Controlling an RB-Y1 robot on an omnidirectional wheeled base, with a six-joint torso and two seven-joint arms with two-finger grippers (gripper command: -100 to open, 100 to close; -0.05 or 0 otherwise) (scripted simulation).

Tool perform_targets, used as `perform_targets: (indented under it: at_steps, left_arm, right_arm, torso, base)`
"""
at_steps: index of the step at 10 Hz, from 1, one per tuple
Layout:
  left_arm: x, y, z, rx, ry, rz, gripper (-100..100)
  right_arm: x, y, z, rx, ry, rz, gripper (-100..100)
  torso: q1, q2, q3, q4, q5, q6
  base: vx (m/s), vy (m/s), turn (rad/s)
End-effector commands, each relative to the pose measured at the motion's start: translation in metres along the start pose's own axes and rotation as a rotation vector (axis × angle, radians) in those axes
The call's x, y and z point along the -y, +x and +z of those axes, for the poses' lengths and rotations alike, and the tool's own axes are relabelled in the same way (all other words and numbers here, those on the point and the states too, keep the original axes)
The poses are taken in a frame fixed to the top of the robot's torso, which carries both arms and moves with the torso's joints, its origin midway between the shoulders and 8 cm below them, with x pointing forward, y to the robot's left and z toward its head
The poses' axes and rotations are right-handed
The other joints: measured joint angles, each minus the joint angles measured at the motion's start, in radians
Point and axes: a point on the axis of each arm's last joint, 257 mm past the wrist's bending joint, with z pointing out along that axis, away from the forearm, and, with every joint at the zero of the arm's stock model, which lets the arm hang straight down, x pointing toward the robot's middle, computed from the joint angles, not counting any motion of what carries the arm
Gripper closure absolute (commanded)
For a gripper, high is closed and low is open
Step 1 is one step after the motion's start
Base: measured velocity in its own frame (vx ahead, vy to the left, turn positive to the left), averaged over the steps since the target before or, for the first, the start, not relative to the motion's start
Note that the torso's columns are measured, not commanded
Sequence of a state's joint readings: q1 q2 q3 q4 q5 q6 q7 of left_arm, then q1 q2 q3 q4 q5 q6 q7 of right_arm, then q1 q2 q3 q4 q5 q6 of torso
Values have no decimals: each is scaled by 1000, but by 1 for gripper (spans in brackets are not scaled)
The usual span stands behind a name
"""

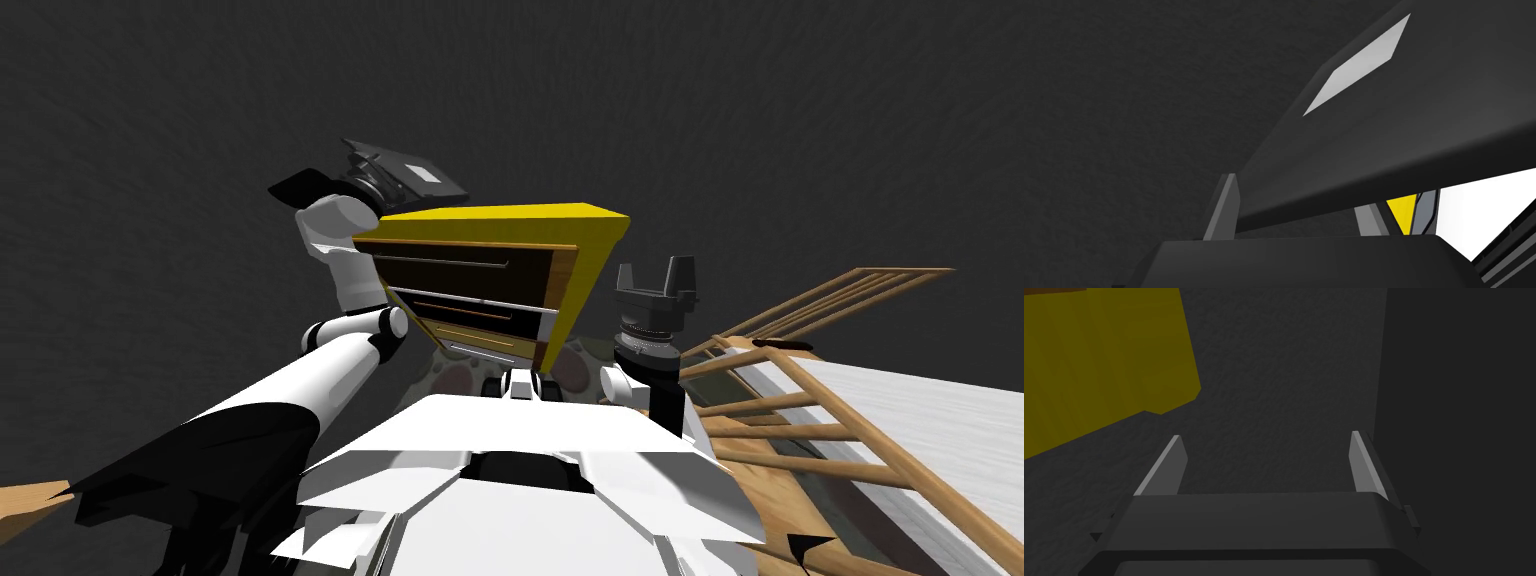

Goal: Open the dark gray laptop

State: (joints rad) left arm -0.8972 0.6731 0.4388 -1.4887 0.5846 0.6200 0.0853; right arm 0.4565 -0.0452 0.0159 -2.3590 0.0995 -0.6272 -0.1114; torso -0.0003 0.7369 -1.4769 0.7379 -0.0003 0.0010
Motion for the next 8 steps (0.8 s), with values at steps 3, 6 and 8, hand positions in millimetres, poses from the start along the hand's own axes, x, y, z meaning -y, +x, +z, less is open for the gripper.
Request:
perform_targets:
  at_steps: [3, 6, 8]
  left_arm:
    - [37, -74, 0, 144, 81, -42, 100]
    - [52, -114, -4, 227, 115, -43, 100]
    - [52, -104, 0, 204, 74, -39, -100]
  right_arm:
    - [0, 0, 0, 0, 0, 0, 0]
    - [0, 0, 0, 0, 0, 0, 0]
    - [0, 0, 0, 0, 0, 0, 0]
  torso:
    - [1, 8, 6, 5, -1, -2]
    - [-2, 5, 4, 4, -2, -4]
    - [-4, -2, -1, 1, -2, -1]
  base:
    - [-114, 42, -331]
    - [-103, 42, -209]
    - [3, 5, -10]
